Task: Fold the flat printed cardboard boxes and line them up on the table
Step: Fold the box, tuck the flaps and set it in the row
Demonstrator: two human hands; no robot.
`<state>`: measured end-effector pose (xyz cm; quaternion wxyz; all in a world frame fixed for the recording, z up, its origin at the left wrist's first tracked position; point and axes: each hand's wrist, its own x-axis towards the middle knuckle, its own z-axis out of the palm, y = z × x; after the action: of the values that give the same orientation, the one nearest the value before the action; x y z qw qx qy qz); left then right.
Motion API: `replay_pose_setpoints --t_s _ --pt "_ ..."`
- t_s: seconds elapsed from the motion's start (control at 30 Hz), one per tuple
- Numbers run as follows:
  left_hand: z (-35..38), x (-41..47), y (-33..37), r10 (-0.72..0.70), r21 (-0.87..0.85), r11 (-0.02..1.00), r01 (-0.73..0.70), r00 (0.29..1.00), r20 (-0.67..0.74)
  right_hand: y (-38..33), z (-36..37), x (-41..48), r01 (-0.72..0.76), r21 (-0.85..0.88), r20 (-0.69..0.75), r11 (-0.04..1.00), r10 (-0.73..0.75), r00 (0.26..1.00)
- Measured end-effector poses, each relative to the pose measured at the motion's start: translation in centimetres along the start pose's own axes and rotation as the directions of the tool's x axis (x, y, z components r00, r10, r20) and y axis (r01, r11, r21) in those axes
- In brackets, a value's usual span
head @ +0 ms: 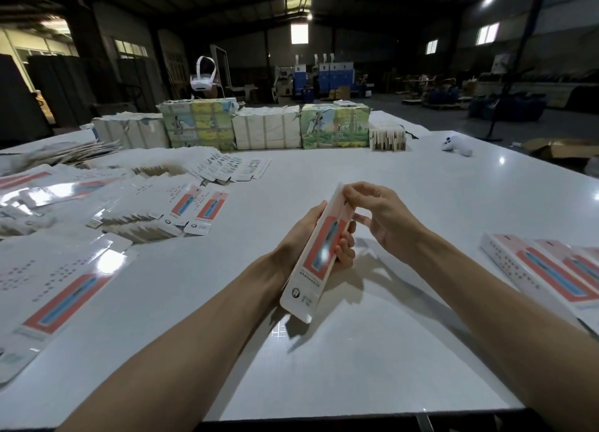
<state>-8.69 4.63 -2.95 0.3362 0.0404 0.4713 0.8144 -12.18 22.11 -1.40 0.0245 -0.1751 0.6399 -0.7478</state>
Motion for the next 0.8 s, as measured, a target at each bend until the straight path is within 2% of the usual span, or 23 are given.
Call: replay_pose_setpoints --t_s 0.1,0.23,0.3,0.43,0.53,0.57,0.6,0.7,0.8 --pt "-0.4 -0.1 0.2 0.102 -0.015 0.995 -0.103 0.992 -0.076 0.7 0.8 -0.4 -0.014 -0.018 -0.001 1.0 0.014 1.0" --pt "-1.0 0.0 0.3 0.246 -0.059 0.965 -0.255 0.96 -0.136 2.0 1.6 -0.9 0.05 -0.185 -0.024 0.982 -0.056 0.998" --pt "-0.8 0.0 0.0 0.32 0.037 0.947 -0.319 0.924 -0.211 2.1 1.7 -0.9 0.092 -0.186 -0.052 0.978 -0.103 0.993" --pt "-0.7 0.5 -0.7 0.477 0.253 0.877 -0.408 0.802 -0.36 1.9 1.2 -0.9 0.121 -0.195 -0.045 0.973 -0.132 0.99" --pt "-1.1 0.9 -0.8 0.624 0.514 0.747 -0.421 0.71 -0.326 1.9 1.0 -0.9 0.106 -0.236 -0.055 0.966 -0.122 0.991" --pt "-1.0 0.8 -0.9 0.649 0.547 0.717 -0.432 0.698 -0.301 1.8 1.0 -1.0 0.106 -0.243 -0.059 0.964 -0.123 0.991" --pt "-0.9 0.7 -0.9 0.644 0.531 0.723 -0.442 0.71 -0.284 1.7 1.0 -1.0 0.106 -0.249 -0.063 0.963 -0.126 0.99" --pt "-0.4 0.7 -1.0 0.541 0.418 0.8 -0.43 0.818 -0.194 1.4 0.8 -1.4 0.114 -0.249 -0.069 0.962 -0.135 0.988" --pt "-0.4 0.9 -1.1 0.52 0.497 0.772 -0.395 0.843 -0.137 1.3 0.8 -1.7 0.083 -0.188 -0.035 0.979 -0.091 0.995"
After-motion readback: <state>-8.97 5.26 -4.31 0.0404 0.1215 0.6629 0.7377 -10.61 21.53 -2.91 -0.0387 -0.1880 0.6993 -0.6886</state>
